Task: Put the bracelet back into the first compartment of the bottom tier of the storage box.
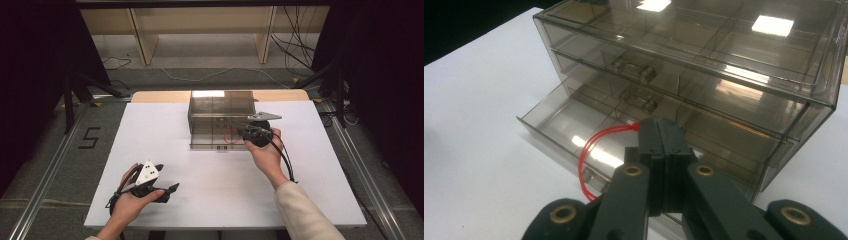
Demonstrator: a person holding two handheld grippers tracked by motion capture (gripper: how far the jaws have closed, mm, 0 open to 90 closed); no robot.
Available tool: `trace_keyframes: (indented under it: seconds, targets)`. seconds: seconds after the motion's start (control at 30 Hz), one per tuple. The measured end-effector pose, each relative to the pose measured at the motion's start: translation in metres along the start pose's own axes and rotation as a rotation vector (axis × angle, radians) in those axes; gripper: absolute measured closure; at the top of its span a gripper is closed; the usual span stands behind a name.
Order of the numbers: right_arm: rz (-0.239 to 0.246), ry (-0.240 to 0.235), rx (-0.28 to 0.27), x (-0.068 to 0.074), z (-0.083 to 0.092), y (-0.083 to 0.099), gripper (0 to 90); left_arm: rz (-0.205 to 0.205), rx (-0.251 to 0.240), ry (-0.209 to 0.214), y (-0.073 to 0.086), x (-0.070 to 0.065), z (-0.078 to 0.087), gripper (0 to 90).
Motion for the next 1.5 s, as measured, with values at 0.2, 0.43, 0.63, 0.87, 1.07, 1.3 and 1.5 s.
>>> trace_keyframes:
  seconds: [0.2, 0.43, 0.63, 0.87, 1.07, 1.3, 1.5]
  targets:
    - [-0.002, -0.004, -0.003, 0.002, -0.001, -0.003, 90.0, 0.0, 0.0, 0.0, 0.0, 0.0, 0.0, 16.0]
    - [0.005, -0.013, -0.007, 0.008, -0.004, -0.007, 90.0, 0.0, -0.001, 0.001, 0.0, 0.0, 0.0, 16.1]
    - [0.004, -0.014, -0.004, 0.01, -0.007, -0.007, 90.0, -0.001, 0.0, 0.001, 0.0, 0.0, 0.0, 16.1]
    - [0.002, -0.012, -0.001, 0.01, -0.008, -0.008, 90.0, 0.0, -0.001, 0.0, 0.0, 0.0, 0.0, 16.1]
    - [0.006, -0.012, 0.002, 0.012, -0.01, -0.011, 90.0, 0.0, -0.002, 0.001, 0.0, 0.0, 0.0, 16.1]
    - [0.008, -0.017, 0.0, 0.017, -0.015, -0.015, 90.0, -0.001, -0.003, 0.002, 0.0, 0.0, 0.001, 16.1]
    - [0.015, -0.018, 0.004, 0.018, -0.017, -0.016, 90.0, -0.001, -0.004, 0.002, 0.0, -0.001, 0.001, 16.1]
Point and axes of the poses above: each handheld gripper's, and its own axes: z roughly backward along the jaws, y roughly out of its underside, x roughly to its left, the point moved 10 cm from there along -z, roughly forward along the jaws, and after that the axes turned 11 degrees about x, right-handed, at the moved point
